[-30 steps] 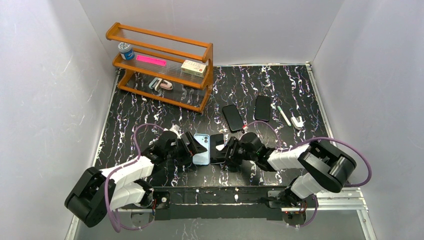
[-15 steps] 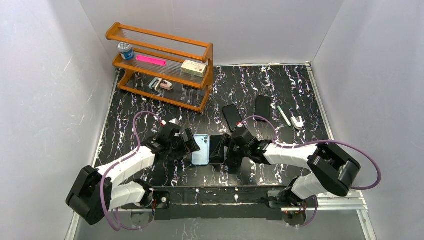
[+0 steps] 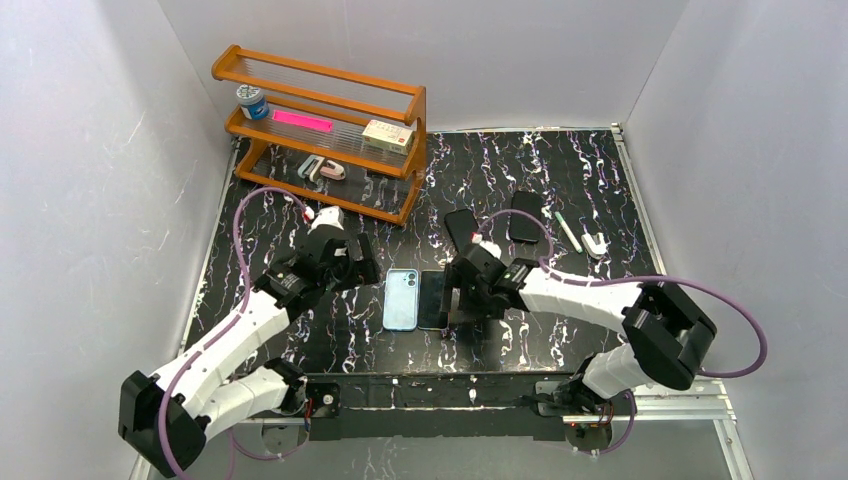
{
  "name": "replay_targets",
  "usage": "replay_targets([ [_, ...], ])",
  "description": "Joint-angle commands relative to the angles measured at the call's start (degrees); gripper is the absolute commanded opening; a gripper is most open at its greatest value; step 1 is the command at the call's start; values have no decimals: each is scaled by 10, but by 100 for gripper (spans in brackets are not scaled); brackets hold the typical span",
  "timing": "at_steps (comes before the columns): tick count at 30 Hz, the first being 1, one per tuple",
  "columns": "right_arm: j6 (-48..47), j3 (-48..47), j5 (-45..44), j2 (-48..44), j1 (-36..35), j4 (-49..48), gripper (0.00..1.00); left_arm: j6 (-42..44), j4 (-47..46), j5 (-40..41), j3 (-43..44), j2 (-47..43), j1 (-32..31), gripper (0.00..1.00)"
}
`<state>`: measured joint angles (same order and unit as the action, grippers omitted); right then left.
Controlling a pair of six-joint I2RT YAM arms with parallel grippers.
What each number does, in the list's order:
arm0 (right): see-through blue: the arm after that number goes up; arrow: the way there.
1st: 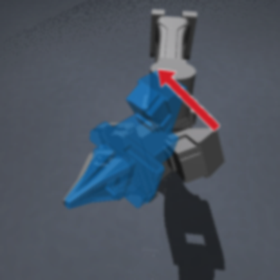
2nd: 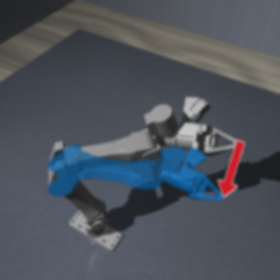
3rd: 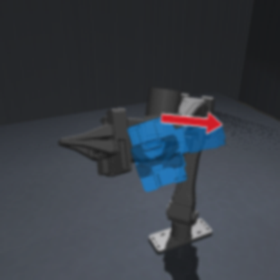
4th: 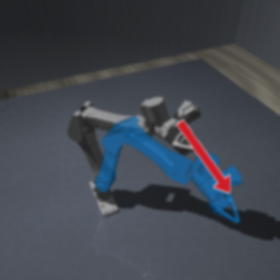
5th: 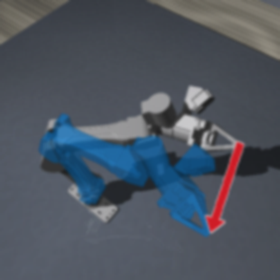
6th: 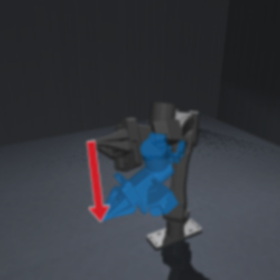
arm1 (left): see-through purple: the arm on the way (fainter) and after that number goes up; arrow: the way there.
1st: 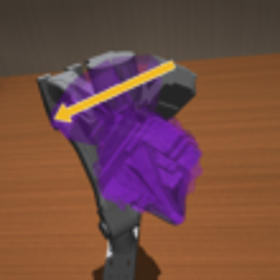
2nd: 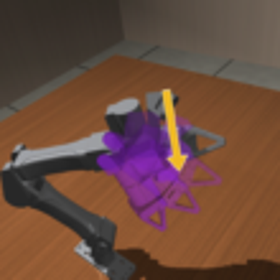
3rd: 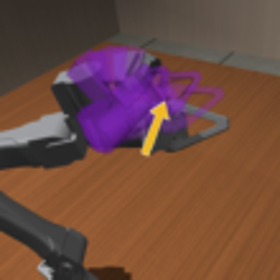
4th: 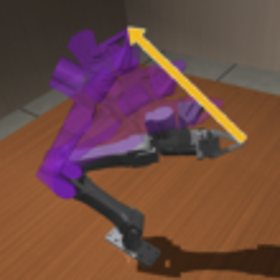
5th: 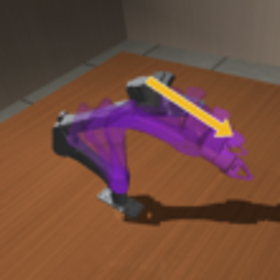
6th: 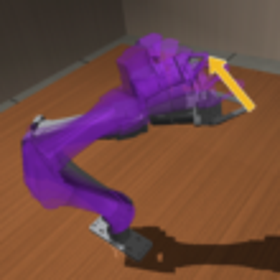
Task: Take the phone out of the phone case
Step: Place the phone at the center of the board, then pick up the phone at the center of the board.
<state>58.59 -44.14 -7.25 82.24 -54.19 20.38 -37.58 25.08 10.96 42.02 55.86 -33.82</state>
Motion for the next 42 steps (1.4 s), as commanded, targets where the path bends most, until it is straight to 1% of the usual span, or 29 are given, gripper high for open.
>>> replay_targets([
  [1, -167, -78, -108, -8, 31, 77, 99, 47, 55, 62, 37, -15, 6, 98],
  [4, -252, -114, -138, 3, 84, 82, 99, 60, 65, 83, 53, -26, 9, 98],
  [8, -353, -163, -80, 35, 157, 48, 99, 84, 68, 100, 70, -38, 17, 98],
  [11, -404, -198, -50, 71, 182, 23, 99, 88, 66, 97, 80, -36, 26, 98],
  [14, -430, -235, -30, 117, 202, 14, 99, 87, 68, 89, 85, -28, 34, 98],
  [21, -452, -313, 18, 219, 229, 9, 99, 88, 70, 75, 85, -19, 62, 98],
  [26, -452, -354, 49, 272, 234, 16, 99, 87, 62, 60, 83, -14, 83, 98],
  [29, -447, -376, 54, 298, 235, 29, 99, 92, 59, 49, 84, -6, 91, 98],
  [34, -445, -395, 55, 329, 235, 59, 99, 96, 51, 32, 84, 3, 97, 98],
  [42, -444, -395, 6, 347, 231, 122, 99, 106, 44, 8, 81, 9, 102, 98],
])
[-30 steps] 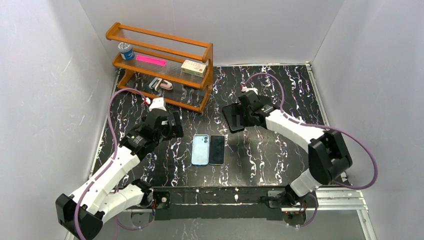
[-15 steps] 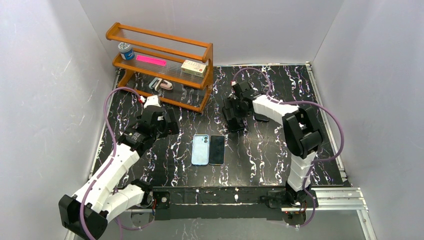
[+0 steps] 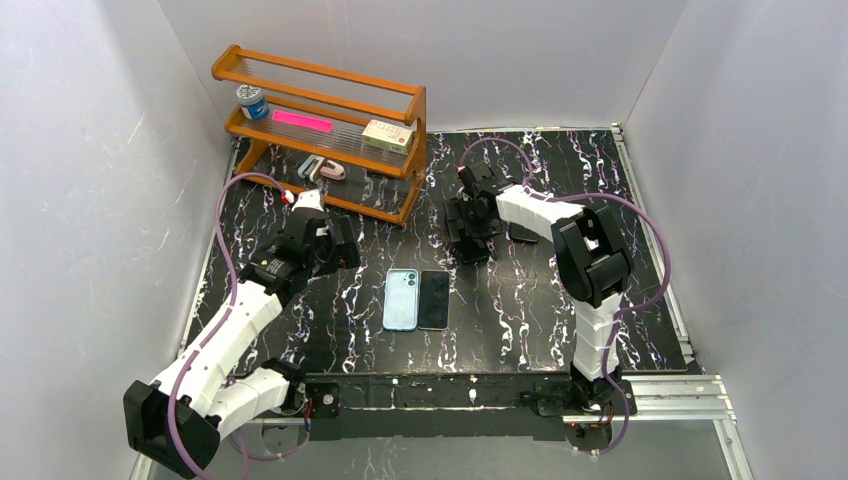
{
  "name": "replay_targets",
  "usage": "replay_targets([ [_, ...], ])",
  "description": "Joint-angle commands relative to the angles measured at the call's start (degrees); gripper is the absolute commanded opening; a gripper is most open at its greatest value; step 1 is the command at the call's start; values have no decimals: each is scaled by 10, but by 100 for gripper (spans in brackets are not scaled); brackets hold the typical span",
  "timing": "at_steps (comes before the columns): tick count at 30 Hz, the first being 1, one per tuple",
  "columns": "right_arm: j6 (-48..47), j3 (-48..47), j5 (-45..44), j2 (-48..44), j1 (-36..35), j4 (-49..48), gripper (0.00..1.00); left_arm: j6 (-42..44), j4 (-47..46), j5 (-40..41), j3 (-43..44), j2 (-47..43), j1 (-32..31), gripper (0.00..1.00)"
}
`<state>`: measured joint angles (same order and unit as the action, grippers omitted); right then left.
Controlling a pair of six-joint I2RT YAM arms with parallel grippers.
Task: Take the phone out of the phone case
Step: Pick up the phone at the center of the board.
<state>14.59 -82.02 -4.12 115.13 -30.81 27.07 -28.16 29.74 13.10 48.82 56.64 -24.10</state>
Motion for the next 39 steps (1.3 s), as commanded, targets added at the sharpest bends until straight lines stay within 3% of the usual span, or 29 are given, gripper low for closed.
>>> replay_targets([
  [1, -6, -19, -34, 21, -6, 67, 99, 12, -2, -16, 13, 3, 5, 98],
  [10, -18, -31, -64, 40, -27, 117, 98, 21, -4, -31, 17, 7, 5, 98],
  [14, -26, -33, -70, 55, -29, 129, 92, 25, 0, -38, 20, 8, 5, 98],
  [17, -31, -28, -93, 61, -30, 130, 84, 29, 4, -52, 25, 8, 6, 98],
  [28, -105, -33, -42, -14, -23, 124, 22, 47, 32, -92, 83, 39, 6, 98],
  [33, -144, -13, -14, -92, -24, 100, 2, 44, 44, -130, 114, 60, 6, 98],
  [39, -213, 12, 46, -164, -24, 78, 1, 27, 55, -217, 149, 101, 6, 98],
])
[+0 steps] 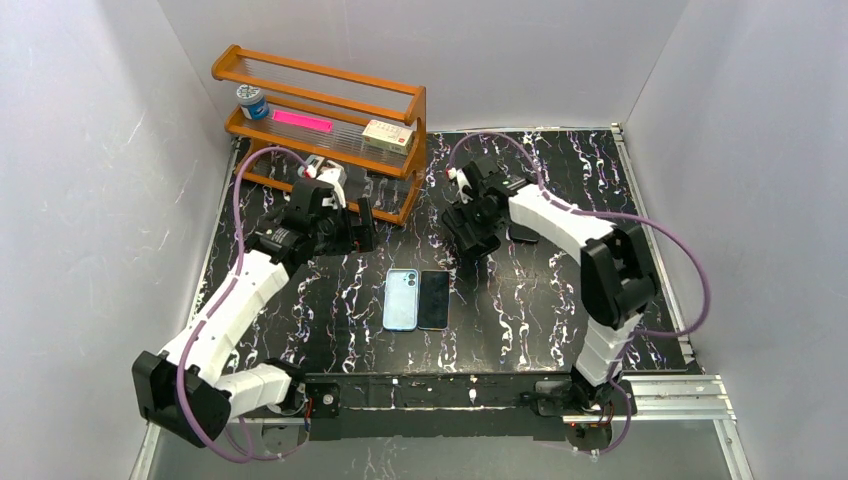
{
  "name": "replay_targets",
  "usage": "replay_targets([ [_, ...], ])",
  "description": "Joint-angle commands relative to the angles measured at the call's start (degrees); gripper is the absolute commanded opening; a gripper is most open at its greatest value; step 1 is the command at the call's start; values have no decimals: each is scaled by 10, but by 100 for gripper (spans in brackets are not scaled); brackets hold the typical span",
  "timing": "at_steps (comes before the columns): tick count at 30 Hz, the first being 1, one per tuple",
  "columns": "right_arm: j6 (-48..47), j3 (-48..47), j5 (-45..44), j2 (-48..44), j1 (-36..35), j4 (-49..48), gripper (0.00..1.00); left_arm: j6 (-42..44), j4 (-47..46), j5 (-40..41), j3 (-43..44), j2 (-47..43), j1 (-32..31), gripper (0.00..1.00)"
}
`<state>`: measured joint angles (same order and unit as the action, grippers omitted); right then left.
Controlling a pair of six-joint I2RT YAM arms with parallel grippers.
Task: Take the phone out of the phone case
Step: Pick up the phone at the center of the board.
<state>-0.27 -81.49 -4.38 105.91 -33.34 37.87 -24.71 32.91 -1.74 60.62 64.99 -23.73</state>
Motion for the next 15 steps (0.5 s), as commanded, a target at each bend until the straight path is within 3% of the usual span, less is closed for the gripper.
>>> replay_targets([
  [1, -72, 13, 60, -82, 1, -35, 1, -11, 23, -80, 35, 23, 3, 98],
  [6, -146, 34, 136, -134, -6, -47, 1, -21, 23, -121, 59, 46, 3, 98],
  [15, -385, 122, 229, -268, -70, -96, 1, -5, 30, -219, 104, 90, 2, 98],
])
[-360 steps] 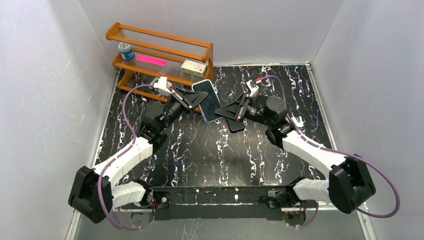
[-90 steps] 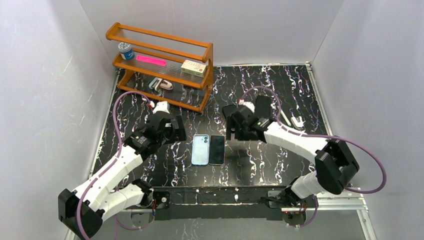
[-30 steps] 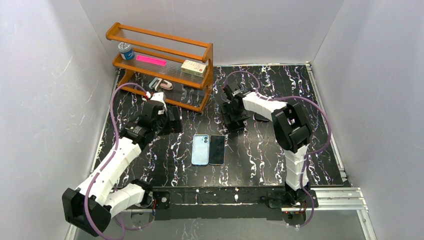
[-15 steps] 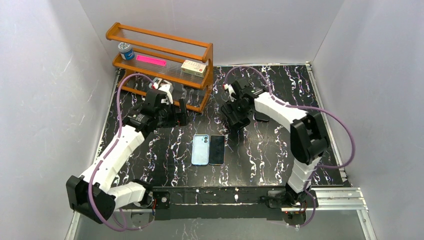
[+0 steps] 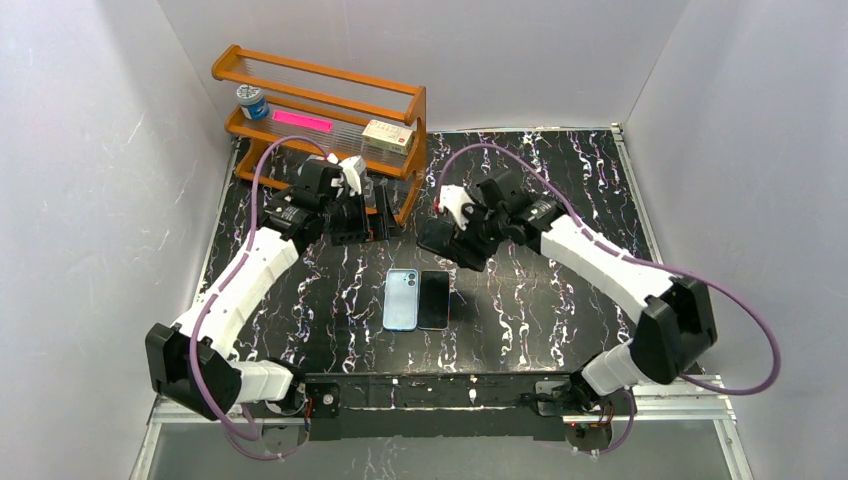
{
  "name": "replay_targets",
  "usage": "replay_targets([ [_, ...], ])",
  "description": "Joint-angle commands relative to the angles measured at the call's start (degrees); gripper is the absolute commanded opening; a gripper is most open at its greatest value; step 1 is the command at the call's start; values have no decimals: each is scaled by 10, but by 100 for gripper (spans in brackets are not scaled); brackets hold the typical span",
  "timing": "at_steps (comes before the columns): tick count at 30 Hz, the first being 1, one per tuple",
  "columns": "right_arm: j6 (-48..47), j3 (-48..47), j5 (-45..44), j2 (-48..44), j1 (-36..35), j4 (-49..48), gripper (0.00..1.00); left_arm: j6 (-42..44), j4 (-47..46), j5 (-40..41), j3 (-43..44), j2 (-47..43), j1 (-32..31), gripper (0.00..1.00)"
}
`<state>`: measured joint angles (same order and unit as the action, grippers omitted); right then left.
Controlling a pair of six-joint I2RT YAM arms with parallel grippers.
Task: Take the phone out of the phone case
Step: Pick up the phone at the center of the board.
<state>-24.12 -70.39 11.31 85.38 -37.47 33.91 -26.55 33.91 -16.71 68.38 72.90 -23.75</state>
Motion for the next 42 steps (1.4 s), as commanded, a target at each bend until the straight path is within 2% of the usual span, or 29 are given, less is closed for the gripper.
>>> replay_targets([
  [1, -174, 15, 81, -72, -38, -55, 1, 15, 22, -82, 28, 14, 2, 98],
  [6, -267, 20, 87, -105, -77, -69, 1, 30, 34, -141, 40, 30, 1, 98],
  [12, -352, -18, 77, -92, -108, -38, 1, 44, 37, -218, 50, 38, 2, 98],
  [19, -411, -43, 64, -75, -136, -37, 1, 71, 61, -269, 53, 60, 1, 86],
  [24, -439, -63, 60, -59, -151, -30, 1, 92, 79, -285, 58, 72, -3, 72],
  [31, -466, -74, 62, -49, -170, -33, 1, 112, 94, -296, 57, 86, -18, 46],
  [37, -480, -60, 50, -55, -174, -49, 1, 120, 101, -299, 57, 83, -21, 3],
  [38, -480, -55, 43, -57, -174, -51, 6, 121, 101, -296, 57, 80, -21, 0],
  [41, -476, -29, 23, -72, -174, -79, 20, 125, 99, -279, 56, 65, -21, 0],
  [42, -471, -17, 13, -78, -174, -93, 28, 126, 99, -269, 56, 60, -21, 0],
])
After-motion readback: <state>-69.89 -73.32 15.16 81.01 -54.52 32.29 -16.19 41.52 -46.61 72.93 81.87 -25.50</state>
